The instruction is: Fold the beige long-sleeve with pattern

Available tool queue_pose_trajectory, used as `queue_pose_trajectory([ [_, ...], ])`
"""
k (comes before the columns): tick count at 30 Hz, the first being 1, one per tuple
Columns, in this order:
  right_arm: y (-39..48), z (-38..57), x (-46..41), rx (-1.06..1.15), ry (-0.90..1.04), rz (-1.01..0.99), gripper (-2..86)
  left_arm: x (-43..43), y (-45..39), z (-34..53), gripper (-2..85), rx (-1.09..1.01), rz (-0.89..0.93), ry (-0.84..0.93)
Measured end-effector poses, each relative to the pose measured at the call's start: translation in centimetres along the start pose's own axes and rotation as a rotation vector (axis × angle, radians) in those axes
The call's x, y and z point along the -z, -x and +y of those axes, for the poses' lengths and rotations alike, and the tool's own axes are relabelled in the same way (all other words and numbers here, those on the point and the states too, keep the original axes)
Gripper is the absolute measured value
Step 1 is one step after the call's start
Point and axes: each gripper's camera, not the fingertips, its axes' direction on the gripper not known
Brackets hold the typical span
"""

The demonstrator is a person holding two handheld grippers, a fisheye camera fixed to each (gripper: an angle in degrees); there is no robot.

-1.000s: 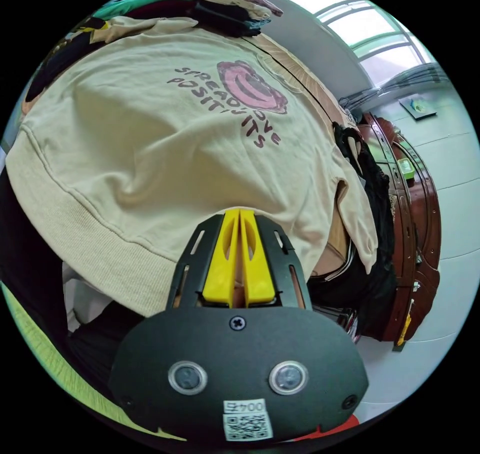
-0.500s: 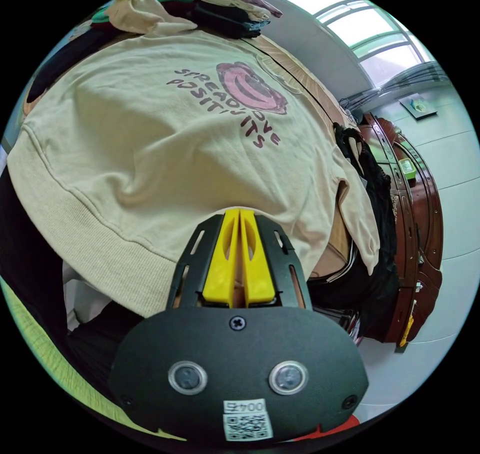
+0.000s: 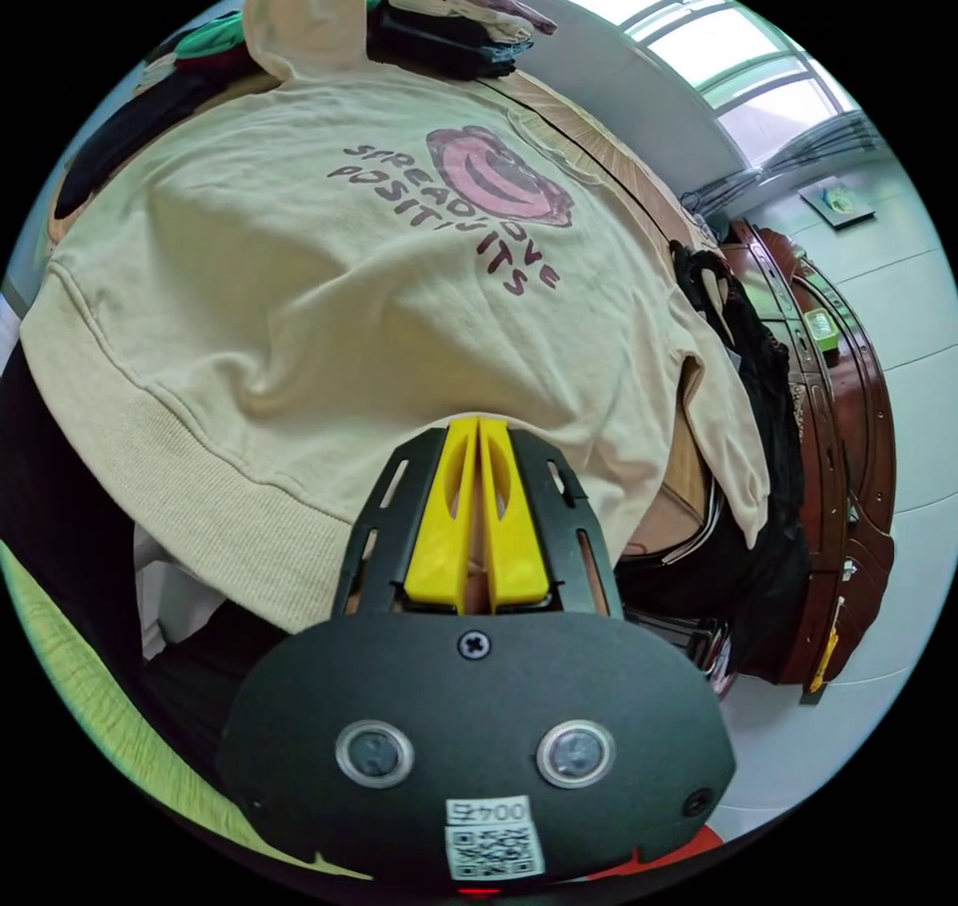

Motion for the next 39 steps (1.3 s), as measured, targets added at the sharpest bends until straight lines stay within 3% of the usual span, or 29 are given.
queue_pose_trajectory([
  [4, -0.4, 0.0, 0.5, -0.009, -0.003, -0.022, -0.7, 2.5, -3.7, -5.5, 1.3, -0.073, 0.041, 0.041],
  [15, -1.8, 0.0, 2.7, -0.025, -0.021, -0.058, -0.7, 5.5, -10.5, -17.9, 1.9, -0.219, 0.312, -0.073],
  [24, -3.3, -0.1, 5.2, -0.037, -0.029, -0.076, -0.7, -10.4, -11.7, -25.0, 4.5, -0.249, 0.435, -0.049],
  [29, -4.4, -0.2, 6.6, -0.038, -0.032, -0.074, -0.7, -21.1, -9.4, -28.4, 15.1, -0.201, 0.651, -0.057],
  [33, -5.7, -0.2, 8.0, -0.042, -0.036, -0.079, -0.7, -24.5, -8.6, -28.0, 19.2, -0.266, 0.738, -0.090],
  [36, -6.9, 0.0, 9.0, -0.047, -0.040, -0.086, -0.7, -23.5, -4.4, -24.0, 19.7, -0.294, 0.686, -0.275],
  [39, -8.3, 0.2, 10.1, -0.050, -0.043, -0.091, -0.7, -23.6, 1.5, -15.8, 18.2, -0.306, 0.405, -0.479],
])
